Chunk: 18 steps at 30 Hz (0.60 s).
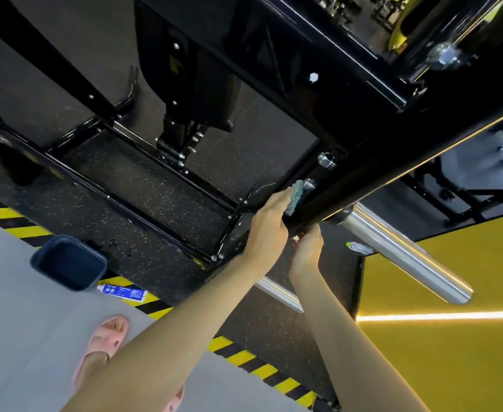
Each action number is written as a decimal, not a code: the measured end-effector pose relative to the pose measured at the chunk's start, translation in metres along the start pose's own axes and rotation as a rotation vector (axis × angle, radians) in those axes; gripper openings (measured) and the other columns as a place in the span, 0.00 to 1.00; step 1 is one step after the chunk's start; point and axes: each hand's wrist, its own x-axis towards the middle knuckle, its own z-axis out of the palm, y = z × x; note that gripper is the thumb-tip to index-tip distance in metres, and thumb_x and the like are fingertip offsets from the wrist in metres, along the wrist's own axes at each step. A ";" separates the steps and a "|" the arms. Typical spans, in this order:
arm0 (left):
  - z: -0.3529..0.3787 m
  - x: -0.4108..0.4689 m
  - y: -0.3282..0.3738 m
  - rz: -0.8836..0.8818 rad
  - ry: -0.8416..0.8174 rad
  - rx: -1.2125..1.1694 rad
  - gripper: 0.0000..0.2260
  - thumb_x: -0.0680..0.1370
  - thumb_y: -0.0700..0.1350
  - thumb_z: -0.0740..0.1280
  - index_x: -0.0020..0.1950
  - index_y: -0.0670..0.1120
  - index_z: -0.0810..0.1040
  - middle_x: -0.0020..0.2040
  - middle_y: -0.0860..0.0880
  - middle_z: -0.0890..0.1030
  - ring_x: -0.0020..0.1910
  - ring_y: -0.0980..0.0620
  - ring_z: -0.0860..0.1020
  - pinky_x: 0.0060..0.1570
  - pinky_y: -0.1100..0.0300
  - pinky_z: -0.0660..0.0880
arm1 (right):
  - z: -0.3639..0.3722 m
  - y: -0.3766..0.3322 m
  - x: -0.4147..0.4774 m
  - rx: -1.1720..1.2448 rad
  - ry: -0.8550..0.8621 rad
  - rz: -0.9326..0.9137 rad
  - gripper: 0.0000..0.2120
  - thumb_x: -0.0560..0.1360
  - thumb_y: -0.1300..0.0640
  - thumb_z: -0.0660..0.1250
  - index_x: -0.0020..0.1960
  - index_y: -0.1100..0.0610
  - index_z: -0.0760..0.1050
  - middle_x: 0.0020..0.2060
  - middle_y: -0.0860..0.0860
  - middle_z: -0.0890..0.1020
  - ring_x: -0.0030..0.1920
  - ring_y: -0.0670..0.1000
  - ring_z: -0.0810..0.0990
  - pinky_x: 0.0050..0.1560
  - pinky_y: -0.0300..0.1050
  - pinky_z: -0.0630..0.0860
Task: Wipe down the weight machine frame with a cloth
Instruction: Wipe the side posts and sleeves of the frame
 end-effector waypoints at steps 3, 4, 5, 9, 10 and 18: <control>-0.003 0.014 -0.010 -0.101 -0.056 0.054 0.26 0.74 0.24 0.57 0.70 0.40 0.71 0.66 0.45 0.75 0.65 0.49 0.73 0.69 0.62 0.65 | 0.001 0.001 0.002 0.016 0.028 0.012 0.15 0.83 0.56 0.51 0.60 0.55 0.75 0.57 0.55 0.80 0.60 0.52 0.76 0.66 0.50 0.71; -0.005 0.009 -0.005 -0.105 -0.047 0.050 0.26 0.74 0.24 0.56 0.70 0.40 0.71 0.67 0.45 0.74 0.66 0.51 0.73 0.68 0.66 0.64 | 0.001 0.001 0.002 0.015 0.032 0.012 0.15 0.82 0.56 0.51 0.60 0.55 0.75 0.57 0.55 0.79 0.61 0.53 0.76 0.66 0.51 0.71; -0.008 0.002 0.000 -0.086 -0.038 0.042 0.26 0.74 0.24 0.56 0.70 0.40 0.71 0.67 0.46 0.74 0.66 0.53 0.72 0.67 0.69 0.62 | 0.001 0.000 0.003 0.014 0.037 0.010 0.15 0.82 0.57 0.51 0.61 0.56 0.75 0.57 0.56 0.79 0.61 0.54 0.76 0.66 0.51 0.71; -0.012 -0.015 0.007 0.001 -0.010 -0.009 0.25 0.74 0.24 0.58 0.69 0.38 0.72 0.66 0.46 0.75 0.65 0.55 0.72 0.66 0.71 0.64 | 0.003 0.002 0.005 0.064 0.036 0.027 0.14 0.81 0.57 0.52 0.57 0.57 0.76 0.50 0.54 0.80 0.54 0.54 0.77 0.58 0.47 0.73; -0.011 -0.008 0.005 -0.012 -0.025 -0.010 0.25 0.73 0.23 0.57 0.68 0.38 0.73 0.65 0.45 0.75 0.65 0.54 0.72 0.66 0.72 0.64 | 0.005 0.002 0.004 0.082 0.040 0.027 0.15 0.81 0.57 0.52 0.59 0.57 0.75 0.49 0.53 0.80 0.52 0.52 0.77 0.56 0.44 0.74; -0.015 -0.005 0.021 -0.058 -0.025 -0.062 0.25 0.74 0.23 0.55 0.68 0.38 0.73 0.65 0.46 0.75 0.65 0.53 0.73 0.67 0.65 0.67 | 0.008 0.007 0.005 0.084 0.074 0.031 0.16 0.81 0.54 0.54 0.62 0.56 0.76 0.56 0.55 0.81 0.57 0.54 0.78 0.60 0.51 0.74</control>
